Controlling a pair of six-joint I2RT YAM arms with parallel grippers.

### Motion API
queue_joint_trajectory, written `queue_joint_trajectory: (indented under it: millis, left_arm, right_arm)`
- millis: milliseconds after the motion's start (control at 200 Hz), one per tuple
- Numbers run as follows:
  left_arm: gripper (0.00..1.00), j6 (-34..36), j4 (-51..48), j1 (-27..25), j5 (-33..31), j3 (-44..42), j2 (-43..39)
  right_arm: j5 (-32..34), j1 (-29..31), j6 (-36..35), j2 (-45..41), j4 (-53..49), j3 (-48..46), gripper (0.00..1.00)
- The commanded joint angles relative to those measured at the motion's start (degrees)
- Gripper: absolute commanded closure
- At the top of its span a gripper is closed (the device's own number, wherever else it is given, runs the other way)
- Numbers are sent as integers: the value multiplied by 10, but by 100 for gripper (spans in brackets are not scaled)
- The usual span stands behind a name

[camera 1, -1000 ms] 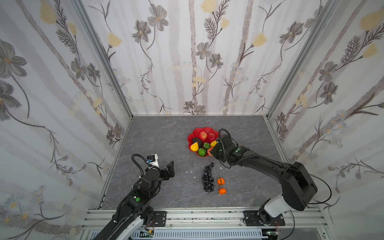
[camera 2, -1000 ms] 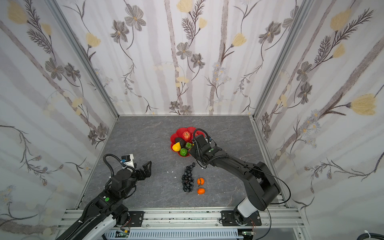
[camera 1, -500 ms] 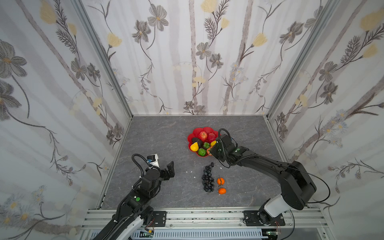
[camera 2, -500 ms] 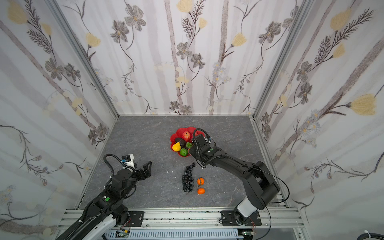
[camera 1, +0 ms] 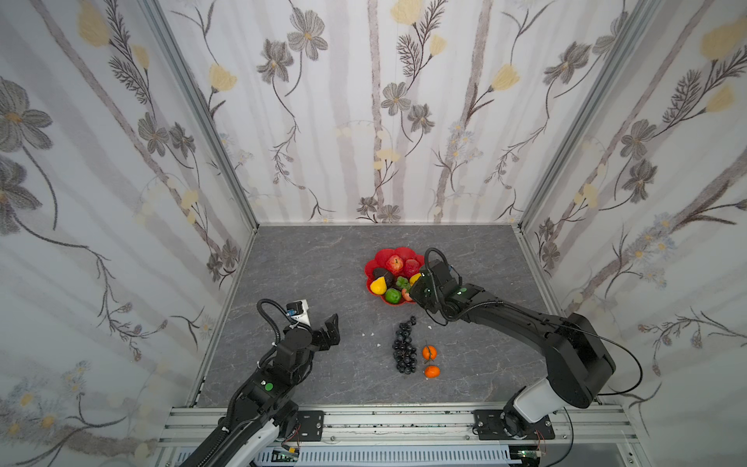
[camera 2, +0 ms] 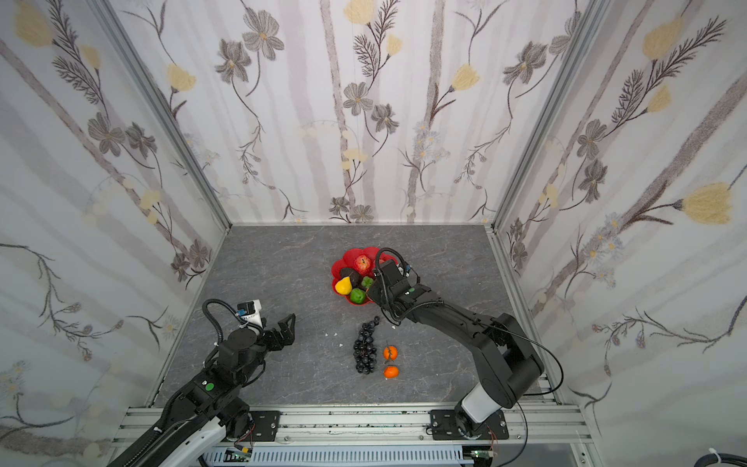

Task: Place and organize the fake fruits in the fruit bowl
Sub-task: 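Move the right gripper down to the small orange tangerine beside the grapes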

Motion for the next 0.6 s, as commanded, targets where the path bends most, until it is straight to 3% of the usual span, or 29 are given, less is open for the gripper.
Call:
queue_joint_trajectory:
  millis: [0,265,595]
  left_arm:
    - [0,3,18,0,1,0,8]
    - [0,7,37,0,23,9,59]
    - [0,-6,106,0,89,31,189]
  right_arm:
    - [28,5,-31,-22,-13,7,72]
    - [45,33,-143,-103,-66,-8,55]
    - [-15,43,-213,-187,-53,-126,52]
